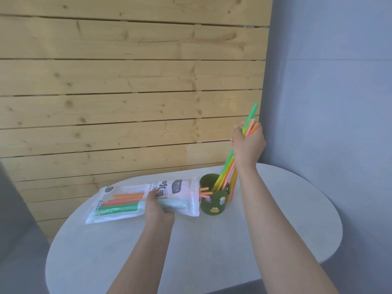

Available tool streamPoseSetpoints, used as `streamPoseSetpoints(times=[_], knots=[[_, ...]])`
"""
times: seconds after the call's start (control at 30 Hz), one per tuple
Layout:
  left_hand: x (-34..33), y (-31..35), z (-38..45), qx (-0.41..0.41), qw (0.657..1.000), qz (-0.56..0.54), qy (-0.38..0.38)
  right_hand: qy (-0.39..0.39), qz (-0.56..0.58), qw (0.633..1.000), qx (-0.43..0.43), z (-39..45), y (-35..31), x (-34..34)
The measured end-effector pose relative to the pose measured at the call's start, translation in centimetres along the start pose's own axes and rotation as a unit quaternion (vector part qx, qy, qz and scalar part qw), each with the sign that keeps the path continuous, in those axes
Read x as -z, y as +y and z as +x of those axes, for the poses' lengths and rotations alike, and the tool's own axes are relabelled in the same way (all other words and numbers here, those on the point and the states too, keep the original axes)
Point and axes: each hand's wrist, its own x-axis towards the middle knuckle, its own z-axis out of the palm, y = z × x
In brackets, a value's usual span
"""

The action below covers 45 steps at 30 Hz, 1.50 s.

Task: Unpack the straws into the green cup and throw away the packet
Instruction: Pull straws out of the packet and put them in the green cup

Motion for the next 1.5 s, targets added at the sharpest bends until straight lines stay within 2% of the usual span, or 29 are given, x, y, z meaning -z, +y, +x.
streamPoseSetpoints(times=[0.2, 0.43, 0.77, 1.07, 1.5], knots=[[0.0, -0.3, -0.1, -0.001, 1.0, -0.001, -0.01, -0.028, -0.01, 0.999, 0.012, -0.2, 0.1, 0.0], [-0.2, -0.6, 0.0, 0.005, 1.0, -0.001, -0.011, -0.018, 0.045, 0.999, 0.007, -0.2, 0.2, 0.2], [-0.5, -1.2, 0.0, 0.003, 1.0, -0.002, -0.012, 0.055, 0.175, 0.977, -0.109, 0.7, 0.1, 1.7], [-1.0, -2.0, -0.2, 0.006, 1.0, 0.001, -0.013, 0.086, 0.232, 0.957, -0.149, 1.4, 1.1, 3.0], [-1.1, -2.0, -0.2, 0.006, 1.0, 0.0, -0.016, 0.071, 0.319, 0.912, -0.25, 1.3, 3.0, 4.6]])
